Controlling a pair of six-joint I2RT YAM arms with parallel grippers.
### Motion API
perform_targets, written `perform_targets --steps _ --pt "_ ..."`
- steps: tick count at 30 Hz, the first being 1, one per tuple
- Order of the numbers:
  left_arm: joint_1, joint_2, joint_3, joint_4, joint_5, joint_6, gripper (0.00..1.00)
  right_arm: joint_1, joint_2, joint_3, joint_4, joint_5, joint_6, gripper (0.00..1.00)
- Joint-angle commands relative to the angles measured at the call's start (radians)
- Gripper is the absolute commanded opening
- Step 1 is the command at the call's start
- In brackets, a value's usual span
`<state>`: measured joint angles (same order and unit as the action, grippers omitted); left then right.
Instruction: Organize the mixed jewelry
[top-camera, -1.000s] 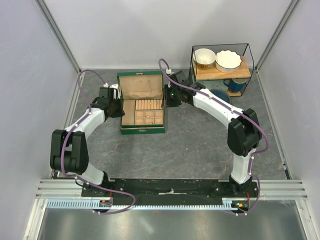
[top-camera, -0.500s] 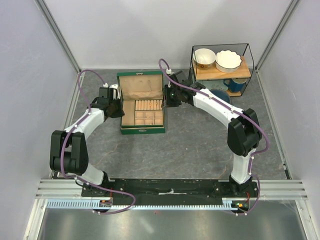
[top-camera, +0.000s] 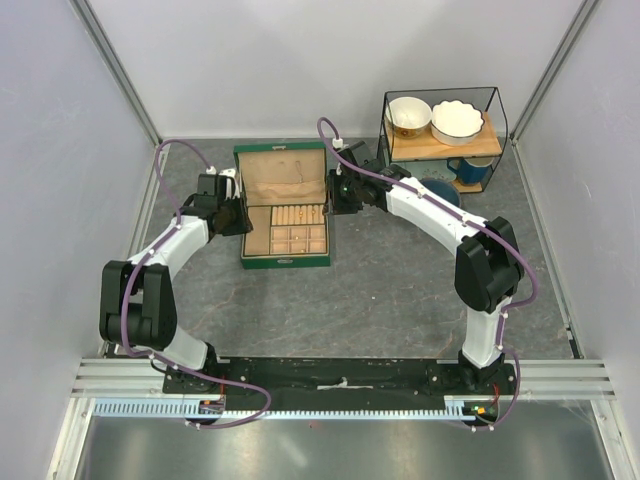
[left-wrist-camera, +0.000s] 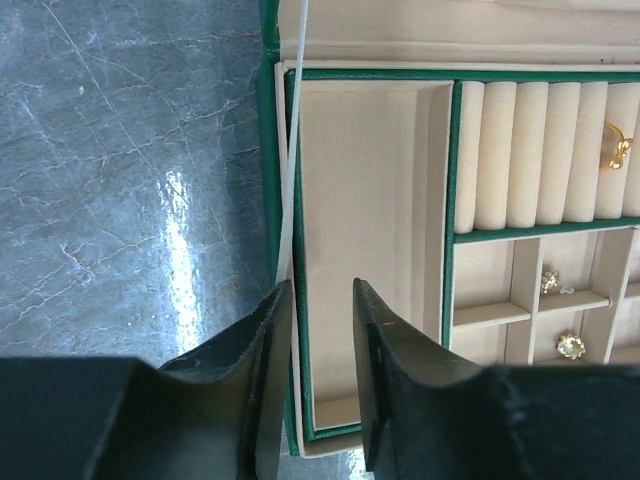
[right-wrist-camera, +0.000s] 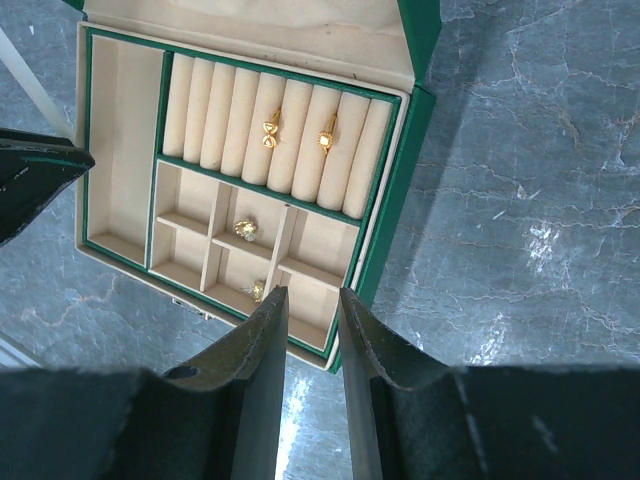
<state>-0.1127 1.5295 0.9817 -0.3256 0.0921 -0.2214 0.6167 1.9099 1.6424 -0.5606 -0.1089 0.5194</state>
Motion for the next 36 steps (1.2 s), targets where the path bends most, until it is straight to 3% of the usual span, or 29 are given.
perform_targets --steps 1,12,15,22,27,31,36 --pt "0.005 0.009 0.026 -0.018 0.0 -0.001 0.4 -0.005 -0.031 0.0 0.028 -0.012 -0.005 0.34" --pt "0.005 -0.114 -0.003 0.023 0.0 0.05 0.42 -0.008 -0.021 0.002 0.027 0.009 -0.036 0.34" --pt "0.005 -0.183 -0.017 0.043 0.032 0.066 0.42 -0.009 -0.028 0.007 0.025 0.049 -0.079 0.38" --pt "0.004 -0.296 0.024 0.068 0.109 0.169 0.51 -0.021 -0.026 0.083 -0.007 0.08 -0.223 0.56" --pt "0.011 -0.212 0.211 0.013 0.093 0.253 0.71 -0.031 -0.011 0.189 -0.005 0.146 -0.314 0.73" --pt "0.053 -0.099 0.376 -0.044 0.133 0.274 0.8 -0.049 0.014 0.269 0.002 0.127 -0.375 0.98" --pt "0.105 0.035 0.549 -0.095 0.213 0.327 0.81 -0.08 0.044 0.324 0.004 0.074 -0.418 0.98"
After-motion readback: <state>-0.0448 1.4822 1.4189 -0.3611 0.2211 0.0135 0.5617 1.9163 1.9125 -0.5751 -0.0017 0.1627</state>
